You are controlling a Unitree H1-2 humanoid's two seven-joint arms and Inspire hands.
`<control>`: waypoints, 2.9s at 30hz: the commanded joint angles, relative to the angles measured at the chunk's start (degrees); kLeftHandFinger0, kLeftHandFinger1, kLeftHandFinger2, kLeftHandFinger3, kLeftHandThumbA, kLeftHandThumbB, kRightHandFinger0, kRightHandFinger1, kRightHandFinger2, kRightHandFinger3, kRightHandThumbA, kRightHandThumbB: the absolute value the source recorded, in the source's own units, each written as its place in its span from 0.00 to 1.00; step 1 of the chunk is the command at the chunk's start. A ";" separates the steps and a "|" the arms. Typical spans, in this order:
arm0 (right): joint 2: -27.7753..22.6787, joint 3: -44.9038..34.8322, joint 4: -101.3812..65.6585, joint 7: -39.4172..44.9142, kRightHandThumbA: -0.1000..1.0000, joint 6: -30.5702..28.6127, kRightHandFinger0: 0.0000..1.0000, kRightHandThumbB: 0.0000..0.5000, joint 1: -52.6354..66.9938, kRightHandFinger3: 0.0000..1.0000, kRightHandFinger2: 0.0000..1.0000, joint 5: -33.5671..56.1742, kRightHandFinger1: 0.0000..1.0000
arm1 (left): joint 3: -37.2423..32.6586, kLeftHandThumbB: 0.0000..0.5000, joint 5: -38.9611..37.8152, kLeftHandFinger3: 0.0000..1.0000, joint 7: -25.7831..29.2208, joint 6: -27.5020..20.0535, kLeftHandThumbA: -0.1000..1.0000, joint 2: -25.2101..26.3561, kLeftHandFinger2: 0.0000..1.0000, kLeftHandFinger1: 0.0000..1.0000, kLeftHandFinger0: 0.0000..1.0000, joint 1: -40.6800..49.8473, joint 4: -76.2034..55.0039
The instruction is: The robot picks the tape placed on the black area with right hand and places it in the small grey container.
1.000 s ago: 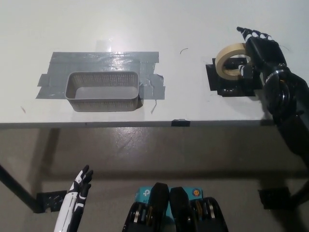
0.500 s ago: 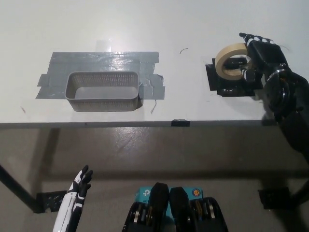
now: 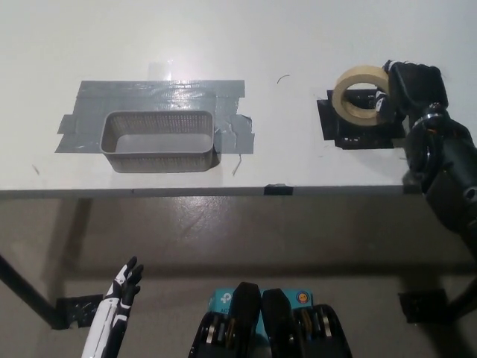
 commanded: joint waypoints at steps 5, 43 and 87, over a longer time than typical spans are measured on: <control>2.49 0.08 5.28 -18.59 0.27 -13.28 0.00 0.29 -5.91 0.55 0.58 0.77 0.35 | -0.61 0.21 -1.71 1.00 -1.81 0.53 1.00 1.24 1.00 1.00 1.00 -0.60 -3.33; 26.31 7.55 11.23 -19.85 0.24 -11.25 0.00 0.20 -18.60 0.52 0.40 -1.90 0.11 | -4.39 0.23 2.64 1.00 -2.70 0.72 1.00 3.34 1.00 1.00 1.00 -3.48 -4.46; 26.92 0.13 10.89 -8.33 0.96 -11.39 1.00 0.59 -15.93 1.00 1.00 7.17 1.00 | -6.04 0.25 3.56 1.00 -2.55 3.05 1.00 2.79 1.00 1.00 1.00 -1.40 -6.95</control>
